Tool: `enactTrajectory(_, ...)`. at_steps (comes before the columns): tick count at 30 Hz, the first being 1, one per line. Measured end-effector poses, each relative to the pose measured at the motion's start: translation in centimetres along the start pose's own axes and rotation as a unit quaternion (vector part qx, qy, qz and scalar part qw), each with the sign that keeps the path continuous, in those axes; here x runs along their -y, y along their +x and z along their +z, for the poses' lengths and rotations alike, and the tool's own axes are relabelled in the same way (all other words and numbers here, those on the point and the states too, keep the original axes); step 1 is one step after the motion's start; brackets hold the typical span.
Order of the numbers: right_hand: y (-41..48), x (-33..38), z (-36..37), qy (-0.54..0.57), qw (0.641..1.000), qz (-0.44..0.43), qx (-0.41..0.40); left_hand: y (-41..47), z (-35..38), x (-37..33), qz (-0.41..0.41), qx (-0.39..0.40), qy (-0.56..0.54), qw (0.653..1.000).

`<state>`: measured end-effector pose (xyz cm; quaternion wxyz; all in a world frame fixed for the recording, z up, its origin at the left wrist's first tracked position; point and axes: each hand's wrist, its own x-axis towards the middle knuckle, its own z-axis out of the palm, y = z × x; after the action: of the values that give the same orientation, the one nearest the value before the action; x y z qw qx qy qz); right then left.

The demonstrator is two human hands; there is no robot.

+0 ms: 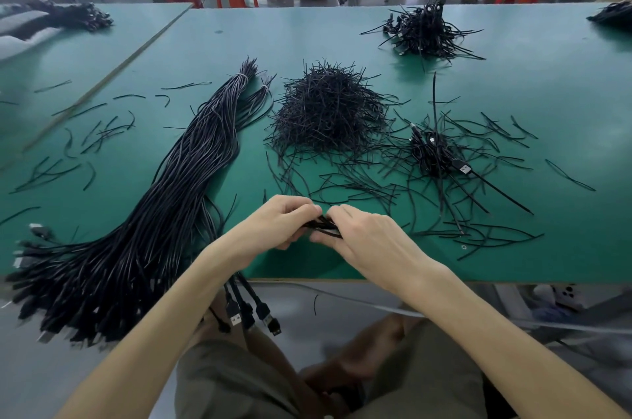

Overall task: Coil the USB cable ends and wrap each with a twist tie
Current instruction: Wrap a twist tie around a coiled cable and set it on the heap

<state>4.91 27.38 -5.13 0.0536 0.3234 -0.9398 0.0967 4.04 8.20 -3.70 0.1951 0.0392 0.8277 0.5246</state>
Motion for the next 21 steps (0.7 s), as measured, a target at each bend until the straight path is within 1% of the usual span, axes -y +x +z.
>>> enactTrajectory(2,-0.1,0.2,-0.1,0.015,1.000,-0.006,0.004,0.0,-0.1,0.1,-0.005,-0.011,-0.012,1.000)
enactTrajectory(4,-0.3,0.4,-0.2,0.053,0.999,0.000,0.005,-0.1,-0.3,0.0,-0.002,-0.013,-0.014,1.000)
enactTrajectory(7,-0.5,0.5,-0.2,0.114,0.993,0.012,-0.001,-0.3,-0.4,-0.4,-0.001,0.007,0.004,1.000)
enactTrajectory(10,-0.5,0.4,-0.2,0.096,0.995,0.016,0.022,-0.3,-0.7,-0.5,0.002,0.038,0.039,0.999)
enactTrajectory(12,-0.7,0.4,-0.2,0.080,0.996,0.019,0.040,-0.6,-1.2,-0.5,0.020,0.066,0.072,0.995)
enactTrajectory(15,-1.0,0.7,0.1,0.071,0.996,0.018,0.044,-1.2,-2.0,-0.6,0.053,0.113,0.133,0.983)
enactTrajectory(18,-1.1,1.0,0.1,0.103,0.993,0.019,0.053,-1.6,-2.5,-0.9,0.085,0.134,0.181,0.971)
enactTrajectory(21,-1.0,1.0,0.0,0.149,0.986,0.032,0.070,-1.8,-2.8,-1.0,0.114,0.148,0.181,0.966)
